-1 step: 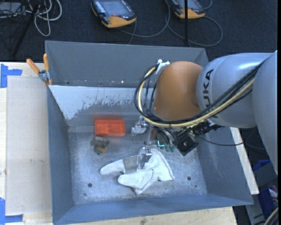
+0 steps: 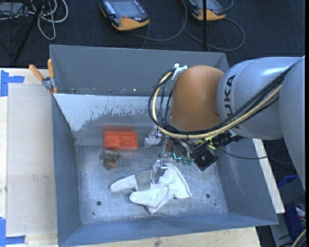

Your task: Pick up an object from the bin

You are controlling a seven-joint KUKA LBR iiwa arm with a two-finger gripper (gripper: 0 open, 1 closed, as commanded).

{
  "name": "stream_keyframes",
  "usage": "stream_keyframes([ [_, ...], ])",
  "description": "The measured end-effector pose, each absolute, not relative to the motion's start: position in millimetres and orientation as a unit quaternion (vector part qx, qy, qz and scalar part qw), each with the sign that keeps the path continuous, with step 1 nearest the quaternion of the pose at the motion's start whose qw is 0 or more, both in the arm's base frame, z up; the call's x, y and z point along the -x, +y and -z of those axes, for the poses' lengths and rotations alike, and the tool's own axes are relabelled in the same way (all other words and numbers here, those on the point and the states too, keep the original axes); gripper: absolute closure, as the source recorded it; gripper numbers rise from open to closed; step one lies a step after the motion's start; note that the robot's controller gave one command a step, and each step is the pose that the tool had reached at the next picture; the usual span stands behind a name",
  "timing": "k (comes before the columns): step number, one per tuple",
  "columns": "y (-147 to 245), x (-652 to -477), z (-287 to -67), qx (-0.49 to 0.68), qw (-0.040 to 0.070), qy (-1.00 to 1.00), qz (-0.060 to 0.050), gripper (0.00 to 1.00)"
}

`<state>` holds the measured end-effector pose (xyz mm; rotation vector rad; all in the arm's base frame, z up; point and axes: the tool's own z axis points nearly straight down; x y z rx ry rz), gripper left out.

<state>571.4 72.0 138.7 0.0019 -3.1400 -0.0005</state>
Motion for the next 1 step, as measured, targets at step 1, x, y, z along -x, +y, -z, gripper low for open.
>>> stream_keyframes([
  [1,87.1,-565.4,-75.2,-0.178,0.001,-0.984,0.000,1.00],
])
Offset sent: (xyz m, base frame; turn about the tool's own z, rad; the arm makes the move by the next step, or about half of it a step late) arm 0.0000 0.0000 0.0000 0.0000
